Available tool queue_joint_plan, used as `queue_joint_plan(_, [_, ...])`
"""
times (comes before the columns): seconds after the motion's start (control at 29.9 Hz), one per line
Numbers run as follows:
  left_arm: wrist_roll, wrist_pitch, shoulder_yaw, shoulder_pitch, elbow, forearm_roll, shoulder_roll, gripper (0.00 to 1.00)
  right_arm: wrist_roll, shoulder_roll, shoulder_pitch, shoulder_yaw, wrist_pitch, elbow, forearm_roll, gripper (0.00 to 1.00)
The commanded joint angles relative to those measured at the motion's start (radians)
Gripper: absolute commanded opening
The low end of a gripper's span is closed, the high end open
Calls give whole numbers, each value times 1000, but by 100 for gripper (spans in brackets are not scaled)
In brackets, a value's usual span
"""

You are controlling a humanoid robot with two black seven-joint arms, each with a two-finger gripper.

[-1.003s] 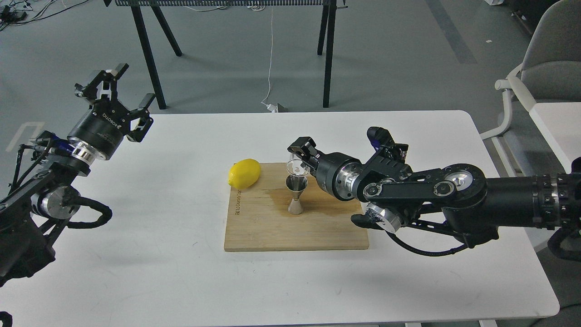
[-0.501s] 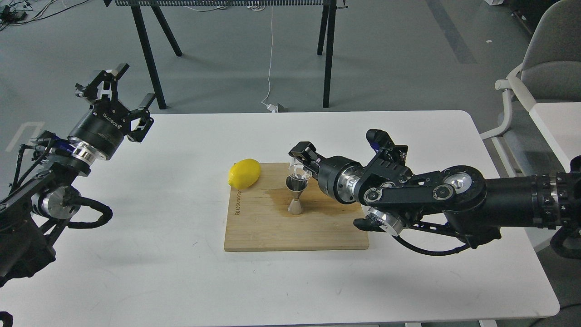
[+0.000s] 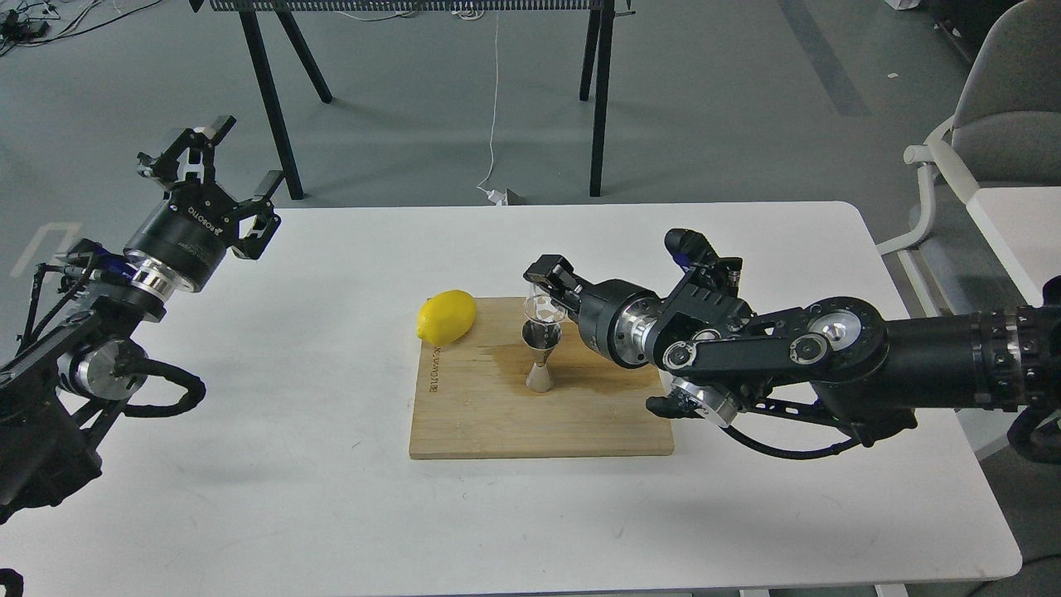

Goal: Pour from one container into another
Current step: 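Hold the glass tilted above the jigger to pour into it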

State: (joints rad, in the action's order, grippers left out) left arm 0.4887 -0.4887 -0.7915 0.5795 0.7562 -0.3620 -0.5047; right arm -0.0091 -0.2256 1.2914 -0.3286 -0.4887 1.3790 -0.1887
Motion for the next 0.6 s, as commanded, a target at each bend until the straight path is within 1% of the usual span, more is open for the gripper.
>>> queue_joint_plan(0.0, [0, 0, 0, -1, 0, 0, 0, 82, 0, 0, 9, -15, 0, 3, -3, 49])
queue_joint_plan(0.57, [0, 0, 0, -3, -11, 0, 0, 82, 5, 2, 26, -24, 0, 6, -21, 49])
